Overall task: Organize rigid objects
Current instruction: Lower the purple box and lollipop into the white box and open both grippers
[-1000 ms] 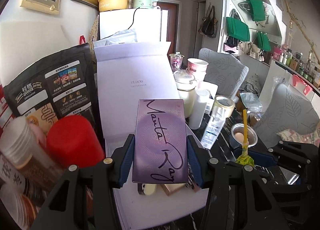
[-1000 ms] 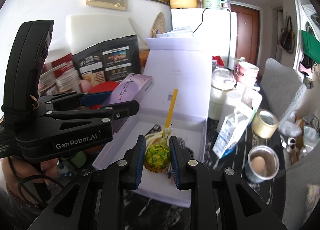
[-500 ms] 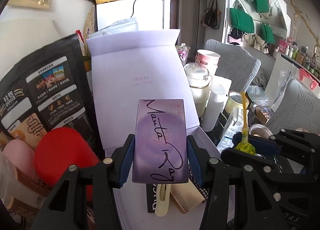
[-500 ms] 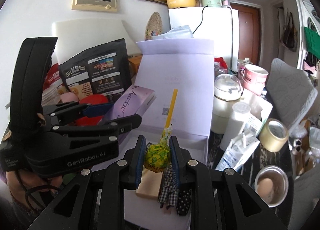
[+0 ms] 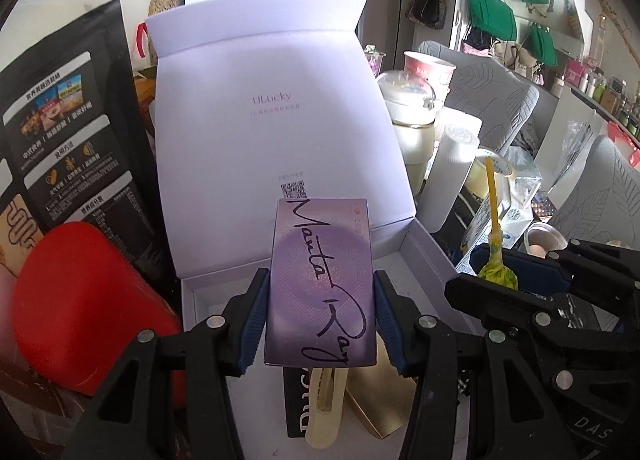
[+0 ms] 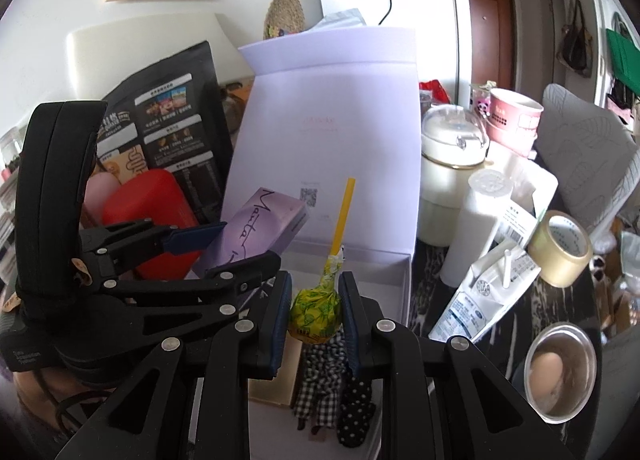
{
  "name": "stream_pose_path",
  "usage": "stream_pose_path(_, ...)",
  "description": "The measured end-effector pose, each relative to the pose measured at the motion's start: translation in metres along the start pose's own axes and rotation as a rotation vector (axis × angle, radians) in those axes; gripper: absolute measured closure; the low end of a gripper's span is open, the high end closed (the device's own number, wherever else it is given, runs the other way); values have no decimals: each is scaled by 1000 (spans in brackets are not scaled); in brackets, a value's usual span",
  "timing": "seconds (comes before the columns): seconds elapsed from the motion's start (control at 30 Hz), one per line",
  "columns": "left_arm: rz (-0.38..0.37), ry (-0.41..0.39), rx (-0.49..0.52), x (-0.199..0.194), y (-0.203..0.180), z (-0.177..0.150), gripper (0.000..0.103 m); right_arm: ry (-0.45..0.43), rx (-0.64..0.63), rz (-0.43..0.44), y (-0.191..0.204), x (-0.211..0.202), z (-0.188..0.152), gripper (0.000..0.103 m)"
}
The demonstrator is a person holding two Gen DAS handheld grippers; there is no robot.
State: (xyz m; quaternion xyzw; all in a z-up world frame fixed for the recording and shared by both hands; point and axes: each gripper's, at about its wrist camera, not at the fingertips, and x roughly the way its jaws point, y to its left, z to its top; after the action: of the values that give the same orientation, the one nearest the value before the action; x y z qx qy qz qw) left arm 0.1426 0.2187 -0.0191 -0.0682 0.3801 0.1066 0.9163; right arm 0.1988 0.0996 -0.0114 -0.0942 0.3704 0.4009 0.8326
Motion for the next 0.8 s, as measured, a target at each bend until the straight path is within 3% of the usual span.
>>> stream_pose_path(0.47,90,34,20,26,4,-6,53,73,18,-56,-6,28,-8,79)
stream_pose_path(0.8,99,87,0,44,8,-9,53,93,14,-97,-7,41,-11,79)
